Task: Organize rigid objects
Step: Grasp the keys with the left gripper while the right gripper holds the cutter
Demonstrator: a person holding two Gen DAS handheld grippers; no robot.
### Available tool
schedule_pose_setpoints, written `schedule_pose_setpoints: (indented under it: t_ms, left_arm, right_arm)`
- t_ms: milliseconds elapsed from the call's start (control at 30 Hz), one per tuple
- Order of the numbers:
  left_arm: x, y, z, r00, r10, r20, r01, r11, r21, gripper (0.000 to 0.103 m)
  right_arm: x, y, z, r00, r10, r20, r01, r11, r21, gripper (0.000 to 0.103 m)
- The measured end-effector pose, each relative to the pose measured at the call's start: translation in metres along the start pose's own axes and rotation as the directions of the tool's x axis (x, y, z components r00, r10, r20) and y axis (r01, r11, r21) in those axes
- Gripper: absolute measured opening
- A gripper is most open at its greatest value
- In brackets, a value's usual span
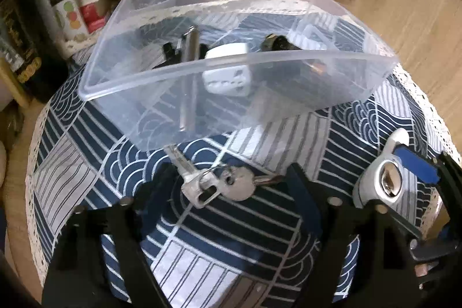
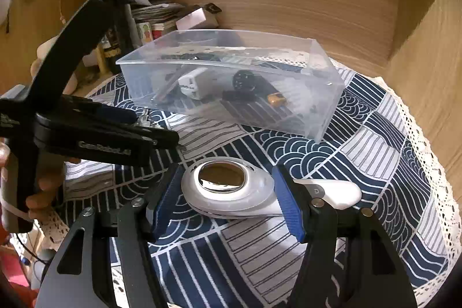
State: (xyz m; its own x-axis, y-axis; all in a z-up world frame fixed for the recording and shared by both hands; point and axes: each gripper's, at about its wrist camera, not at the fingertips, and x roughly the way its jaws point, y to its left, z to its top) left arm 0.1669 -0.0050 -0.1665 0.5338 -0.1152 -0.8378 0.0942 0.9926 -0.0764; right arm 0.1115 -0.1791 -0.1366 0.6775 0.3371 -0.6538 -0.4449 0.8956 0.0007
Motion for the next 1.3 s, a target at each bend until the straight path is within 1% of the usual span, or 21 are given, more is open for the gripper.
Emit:
schedule_pose_setpoints:
  t_ms: [67, 133, 300, 367, 400, 533, 600, 733, 800, 833, 900, 933, 967, 1033, 1200, 1233, 1267, 1300]
  left_arm:
    - [-0.002, -0.004, -0.002, 1.000, -0.015, 0.011, 0.015, 1.000, 0.020, 0.046]
    - [-0.007, -0.003, -0.004, 0.999, -0.035, 0.011, 0.035, 0.999, 0.022, 0.043]
    - [-0.020, 0.004, -0.023, 0.999, -0.040, 0.031, 0.039, 0.999, 0.021, 0.042]
    - [-0.026, 0.008, -0.031, 0.999, -0.036, 0.021, 0.035, 0.999, 0.025, 0.007]
    - [-0.030, 0.010, -0.035, 0.999, -0.047, 0.020, 0.047, 0.999, 0.021, 0.003]
    - [-0.039, 0.016, -0.047, 0.999, -0.032, 0.022, 0.032, 0.999, 0.014, 0.001]
    - [-0.044, 0.018, -0.050, 0.999, -0.042, 0.022, 0.041, 0.999, 0.018, 0.001]
    - [-0.055, 0.019, -0.053, 0.998, -0.037, 0.057, 0.035, 0.999, 0.027, 0.001]
    - [-0.058, 0.019, -0.051, 0.997, -0.036, 0.062, 0.034, 0.999, 0.039, 0.002]
    - [-0.058, 0.018, -0.050, 0.997, -0.030, 0.065, 0.027, 0.999, 0.042, 0.005]
    - [-0.055, 0.017, -0.048, 0.998, -0.027, 0.060, 0.024, 0.998, 0.050, 0.017]
    - [-0.053, 0.017, -0.047, 0.998, -0.031, 0.055, 0.028, 0.998, 0.047, 0.029]
    - [-0.049, 0.017, -0.045, 0.998, -0.033, 0.044, 0.032, 0.999, 0.035, 0.043]
    - [-0.044, 0.017, -0.041, 0.998, -0.051, 0.036, 0.051, 0.999, 0.012, 0.051]
    - [-0.031, 0.014, -0.031, 0.997, -0.069, 0.033, 0.070, 0.997, -0.013, 0.051]
    - [-0.028, 0.013, -0.030, 0.997, -0.070, 0.031, 0.071, 0.997, -0.015, 0.044]
    - [-0.024, 0.013, -0.029, 0.997, -0.071, 0.025, 0.072, 0.997, -0.016, 0.024]
    - [-0.023, 0.013, -0.028, 0.997, -0.066, 0.026, 0.067, 0.998, -0.016, 0.025]
  right_arm:
    - [-0.001, -0.002, 0.000, 1.000, 0.004, 0.003, -0.004, 1.000, 0.005, 0.061]
    - [-0.003, -0.004, 0.001, 1.000, 0.007, 0.007, -0.007, 1.000, 0.013, 0.061]
    - [-0.006, -0.010, 0.003, 1.000, 0.003, 0.018, -0.003, 0.999, 0.035, 0.061]
    - [-0.007, -0.013, 0.003, 1.000, 0.003, 0.022, -0.004, 0.999, 0.041, 0.061]
    - [-0.008, -0.013, 0.003, 1.000, 0.000, 0.024, -0.001, 0.999, 0.041, 0.061]
    - [-0.009, -0.014, 0.005, 0.999, -0.004, 0.034, 0.003, 0.999, 0.045, 0.061]
    - [-0.009, -0.015, 0.006, 0.999, -0.001, 0.036, -0.001, 0.999, 0.047, 0.061]
    - [-0.011, -0.015, 0.005, 0.999, -0.003, 0.038, 0.001, 0.999, 0.050, 0.061]
    - [-0.011, -0.015, 0.005, 0.999, -0.002, 0.036, 0.000, 0.999, 0.052, 0.061]
    - [-0.012, -0.016, 0.005, 0.999, -0.003, 0.037, 0.001, 0.999, 0.053, 0.061]
    - [-0.012, -0.017, 0.006, 0.999, -0.003, 0.038, 0.001, 0.999, 0.052, 0.061]
    - [-0.012, -0.017, 0.006, 0.999, -0.002, 0.039, 0.000, 0.999, 0.054, 0.061]
    - [-0.012, -0.017, 0.006, 0.999, -0.001, 0.039, -0.001, 0.999, 0.055, 0.061]
    - [-0.012, -0.018, 0.006, 0.999, 0.000, 0.039, -0.002, 0.999, 0.052, 0.061]
    - [-0.011, -0.017, 0.006, 0.999, 0.000, 0.036, -0.002, 0.999, 0.050, 0.061]
    - [-0.010, -0.017, 0.006, 0.999, -0.001, 0.035, 0.000, 0.999, 0.048, 0.061]
    - [-0.010, -0.017, 0.006, 0.999, -0.002, 0.035, 0.000, 0.999, 0.047, 0.061]
    - [-0.010, -0.018, 0.006, 0.999, -0.002, 0.035, 0.000, 0.999, 0.045, 0.061]
